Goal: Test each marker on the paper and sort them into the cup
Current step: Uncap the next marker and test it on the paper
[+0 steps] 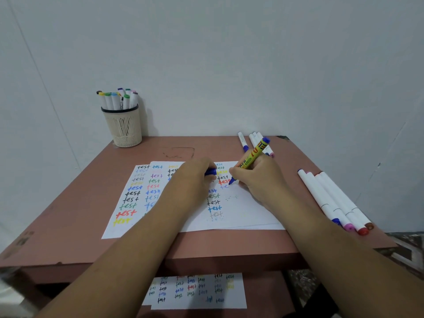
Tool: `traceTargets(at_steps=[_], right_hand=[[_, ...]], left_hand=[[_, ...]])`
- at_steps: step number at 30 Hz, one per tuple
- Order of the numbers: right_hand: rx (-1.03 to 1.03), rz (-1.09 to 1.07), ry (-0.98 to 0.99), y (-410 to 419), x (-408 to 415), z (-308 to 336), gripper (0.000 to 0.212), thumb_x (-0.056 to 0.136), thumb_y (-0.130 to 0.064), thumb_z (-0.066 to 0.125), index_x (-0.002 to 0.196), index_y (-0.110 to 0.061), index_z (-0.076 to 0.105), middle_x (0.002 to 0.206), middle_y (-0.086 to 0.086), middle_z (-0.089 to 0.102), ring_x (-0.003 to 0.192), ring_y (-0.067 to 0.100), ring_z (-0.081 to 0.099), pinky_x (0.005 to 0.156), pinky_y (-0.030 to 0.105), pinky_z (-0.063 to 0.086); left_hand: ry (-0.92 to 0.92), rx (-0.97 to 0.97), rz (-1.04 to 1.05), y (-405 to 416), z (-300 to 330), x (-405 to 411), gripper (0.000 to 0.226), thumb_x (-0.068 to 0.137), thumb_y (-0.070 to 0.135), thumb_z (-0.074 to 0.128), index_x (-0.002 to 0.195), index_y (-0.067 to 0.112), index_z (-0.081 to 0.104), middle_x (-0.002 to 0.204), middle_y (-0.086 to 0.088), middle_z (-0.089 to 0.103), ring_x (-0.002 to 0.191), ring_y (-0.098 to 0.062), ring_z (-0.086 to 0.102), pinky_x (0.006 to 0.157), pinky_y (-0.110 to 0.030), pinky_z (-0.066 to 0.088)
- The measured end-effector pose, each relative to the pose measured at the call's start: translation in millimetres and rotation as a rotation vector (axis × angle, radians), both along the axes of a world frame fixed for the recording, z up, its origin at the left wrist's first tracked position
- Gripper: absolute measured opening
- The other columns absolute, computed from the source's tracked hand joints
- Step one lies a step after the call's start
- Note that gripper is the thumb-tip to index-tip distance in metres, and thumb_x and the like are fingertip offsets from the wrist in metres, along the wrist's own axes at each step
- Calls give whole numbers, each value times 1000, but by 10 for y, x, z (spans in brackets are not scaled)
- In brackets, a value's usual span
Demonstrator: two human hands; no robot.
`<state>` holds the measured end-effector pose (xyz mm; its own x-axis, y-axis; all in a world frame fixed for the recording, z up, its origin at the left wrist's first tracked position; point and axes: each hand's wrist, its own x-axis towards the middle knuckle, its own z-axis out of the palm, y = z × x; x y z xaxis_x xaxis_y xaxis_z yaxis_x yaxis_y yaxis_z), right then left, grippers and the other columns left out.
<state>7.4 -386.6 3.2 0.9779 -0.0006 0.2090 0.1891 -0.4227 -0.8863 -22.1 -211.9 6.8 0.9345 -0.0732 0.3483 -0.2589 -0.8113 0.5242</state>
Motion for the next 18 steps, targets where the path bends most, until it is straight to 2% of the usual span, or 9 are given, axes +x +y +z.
traceTargets(at_steps=[2,4,7,9,11,14,18], right_hand=[[-13,17,1,12,-4,3,18,87,-14,76,77,-12,61,64,-1,59,51,5,54,51,19,47],[-16,13,4,6,13,-9,18,86,-13,76,79,-12,59,65,0,57,54,9,53,53,20,48],[-18,14,14,-9,27,-21,16,85,-12,75,83,-9,60,70,5,57,61,17,55,62,34,56],[13,9,15,-20,29,-30,15,84,-12,76,81,-9,61,68,4,59,61,17,57,66,38,59],[19,-35,4,-30,43,-42,14,84,-16,76,80,-12,64,65,-1,64,61,15,62,71,43,62],[-23,-53,-1,-24,66,-52,13,84,-19,76,81,-13,65,68,2,66,64,17,64,74,51,64],[-15,-19,13,-23,64,-50,16,82,-14,74,84,-7,59,68,3,56,60,18,54,65,42,56]], left_hand=[[-6,14,-12,-4,3,12,23,95,8,56,84,24,44,82,-4,45,77,-24,36,73,-36,43],[-6,13,-20,-7,12,18,24,95,8,55,85,24,40,84,-1,42,78,-21,34,70,-35,39],[18,8,-9,-12,30,6,18,96,9,56,85,22,50,83,-13,56,77,-24,42,81,-44,49],[19,-6,-1,-9,26,1,11,97,10,57,88,15,60,96,-19,66,82,-28,53,87,-46,50],[16,-33,4,-1,-10,16,8,98,11,58,99,12,66,103,-13,69,91,-24,58,88,-40,50],[8,-99,17,15,-56,38,21,98,14,60,119,16,65,112,2,67,100,-13,57,87,-25,44],[4,-77,12,17,-52,30,18,95,9,60,110,15,68,104,0,68,95,-17,59,87,-32,48]])
